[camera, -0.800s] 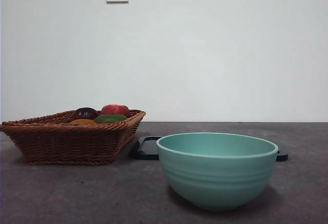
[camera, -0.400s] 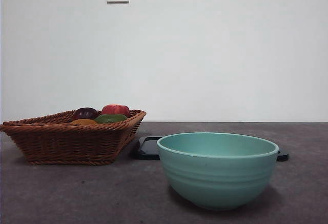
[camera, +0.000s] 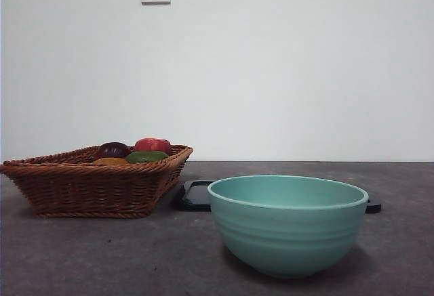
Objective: Pick up the wifruite, put it on the bowl, pick up the plate, put it on desk
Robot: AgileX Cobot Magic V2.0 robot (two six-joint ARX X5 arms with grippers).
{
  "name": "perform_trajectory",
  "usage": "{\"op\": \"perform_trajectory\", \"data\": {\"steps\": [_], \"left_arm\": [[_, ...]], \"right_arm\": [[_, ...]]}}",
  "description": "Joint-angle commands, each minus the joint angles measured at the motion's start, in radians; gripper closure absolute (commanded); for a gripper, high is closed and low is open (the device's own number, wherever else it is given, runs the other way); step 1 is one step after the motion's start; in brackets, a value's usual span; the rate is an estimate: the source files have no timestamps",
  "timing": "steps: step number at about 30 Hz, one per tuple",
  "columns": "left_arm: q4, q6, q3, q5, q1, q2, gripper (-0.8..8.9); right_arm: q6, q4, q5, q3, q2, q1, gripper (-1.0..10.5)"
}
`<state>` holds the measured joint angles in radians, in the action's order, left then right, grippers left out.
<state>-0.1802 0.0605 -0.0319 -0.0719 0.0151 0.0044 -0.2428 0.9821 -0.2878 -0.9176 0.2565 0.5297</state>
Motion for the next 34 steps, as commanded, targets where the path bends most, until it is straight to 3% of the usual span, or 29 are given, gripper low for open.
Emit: {"op": "perform_trajectory", "data": {"steps": [1, 3, 7, 10, 15, 24, 34], "left_arm": [[-0.007, -0.018, 0.020, 0.002, -0.003, -0.001, 7.94], [-0.007, -0.018, 0.020, 0.002, -0.003, -0.001, 7.94], [-0.007, -0.018, 0.020, 0.002, -0.003, -0.001, 7.94], [-0.007, -0.017, 0.020, 0.002, -0.003, -0.001, 7.94], [-0.007, -0.018, 0.020, 0.002, -0.003, -0.001, 7.94], [-0.007, -0.018, 0.020, 0.002, -0.003, -0.001, 7.94], [-0.007, -0.018, 0.020, 0.002, -0.003, -0.001, 7.94]], "right_arm": [[-0.003, -0.025, -0.008, 0.010, -0.002, -0.039, 9.3], [0.007, -0.040, -0.002, 0.044, -0.006, -0.099, 9.3], [0.166, -0.282, 0.065, 0.232, -0.066, -0.272, 9.3], [0.156, -0.531, 0.066, 0.439, -0.150, -0.403, 9.3], [0.147, -0.704, 0.109, 0.676, -0.243, -0.527, 9.3], [0.193, -0.800, 0.322, 0.874, -0.253, -0.546, 9.3], [0.297, -0.804, 0.349, 0.907, -0.253, -0.546, 9.3]]}}
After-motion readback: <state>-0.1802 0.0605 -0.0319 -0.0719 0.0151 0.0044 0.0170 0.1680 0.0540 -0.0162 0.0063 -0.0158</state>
